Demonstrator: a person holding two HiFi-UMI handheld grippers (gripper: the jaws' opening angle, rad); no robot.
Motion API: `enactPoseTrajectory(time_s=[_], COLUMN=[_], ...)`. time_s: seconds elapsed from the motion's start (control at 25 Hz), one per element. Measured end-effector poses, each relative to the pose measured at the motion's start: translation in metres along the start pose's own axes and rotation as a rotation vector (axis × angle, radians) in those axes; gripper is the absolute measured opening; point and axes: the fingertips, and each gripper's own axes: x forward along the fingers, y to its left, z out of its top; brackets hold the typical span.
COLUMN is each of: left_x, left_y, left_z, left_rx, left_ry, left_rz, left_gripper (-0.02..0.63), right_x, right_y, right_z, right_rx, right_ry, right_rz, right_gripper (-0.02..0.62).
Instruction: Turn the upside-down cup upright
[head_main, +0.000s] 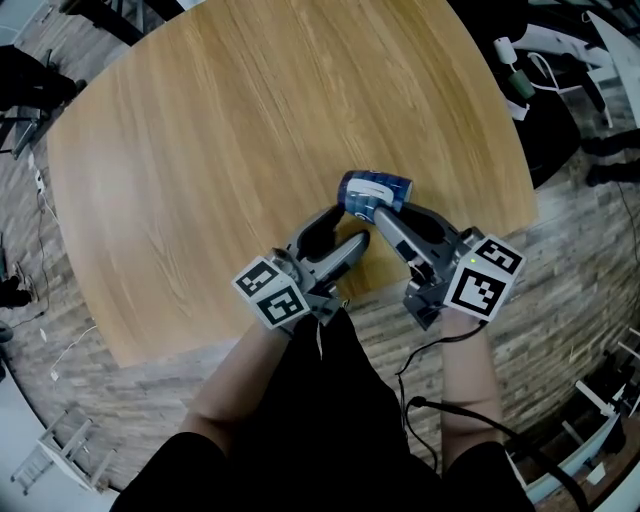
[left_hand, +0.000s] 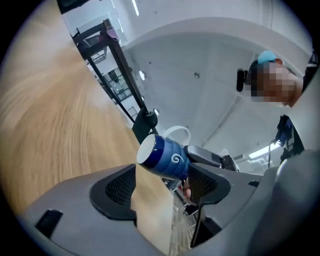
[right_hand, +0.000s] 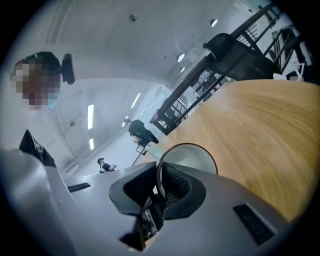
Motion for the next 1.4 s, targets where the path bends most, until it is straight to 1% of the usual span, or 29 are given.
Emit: enactPoseTrajectory(time_s=[0.04, 0.12, 0.2, 0.32, 0.44, 0.6, 0.72, 0.76, 0.8, 0.88, 1.04, 1.16, 1.32, 1.4], left_x=[0.003, 0.008, 0.009, 0.007, 0.004, 0.003, -0.002, -0.003, -0.004, -0.006, -0.008, -0.008, -0.008, -0.008], left_y=[-0.003, -0.007, -0.009, -0.007, -0.005, -0.006, -0.007, -0.007, -0.008, -0.009, -0.01, -0.008, -0.004, -0.006], left_z=[0.003, 0.009, 0.018, 0.032, 0.043, 0.051, 0.056, 0.057, 0.058, 0.06, 0.061, 0.061, 0.059, 0.059], left_rx=[-0.008, -0.037, -0.104, -0.183, -0.239, -0.285, -0.307, -0.304, -0.296, -0.262, -0.197, -0.154, -0.117, -0.1], left_ry=[-0.022, -0.076, -0.151, -0.252, -0.331, -0.392, -0.434, -0.443, -0.448, -0.445, -0.412, -0.384, -0.356, -0.343], left_rz=[-0.024, -0.081, -0.14, -0.198, -0.225, -0.252, -0.26, -0.258, -0.257, -0.254, -0.243, -0.222, -0.188, -0.18], left_gripper=[0.33, 0.365, 0.4, 0.408, 0.408, 0.408, 0.405, 0.4, 0.368, 0.365, 0.36, 0.36, 0.357, 0.357], right_x=[0.0, 0.0, 0.001, 0.002, 0.002, 0.001, 0.001, 0.001, 0.001, 0.0, -0.001, 0.0, -0.001, -0.003], right_y=[0.003, 0.008, 0.013, 0.019, 0.022, 0.026, 0.032, 0.034, 0.035, 0.036, 0.035, 0.03, 0.022, 0.023], right_z=[0.002, 0.005, 0.006, 0.004, 0.002, -0.003, -0.007, -0.007, -0.008, -0.009, -0.012, -0.015, -0.021, -0.024], right_rx=[0.012, 0.035, 0.058, 0.092, 0.13, 0.178, 0.192, 0.188, 0.181, 0.17, 0.174, 0.155, 0.141, 0.108], right_ry=[-0.008, -0.021, -0.029, -0.034, -0.042, -0.057, -0.062, -0.063, -0.062, -0.063, -0.08, -0.081, -0.066, -0.056], right_rz=[0.02, 0.06, 0.099, 0.148, 0.18, 0.217, 0.244, 0.25, 0.255, 0.272, 0.317, 0.324, 0.349, 0.365], right_gripper=[0.038, 0.038, 0.04, 0.038, 0.039, 0.039, 0.039, 0.038, 0.039, 0.04, 0.04, 0.04, 0.041, 0.041])
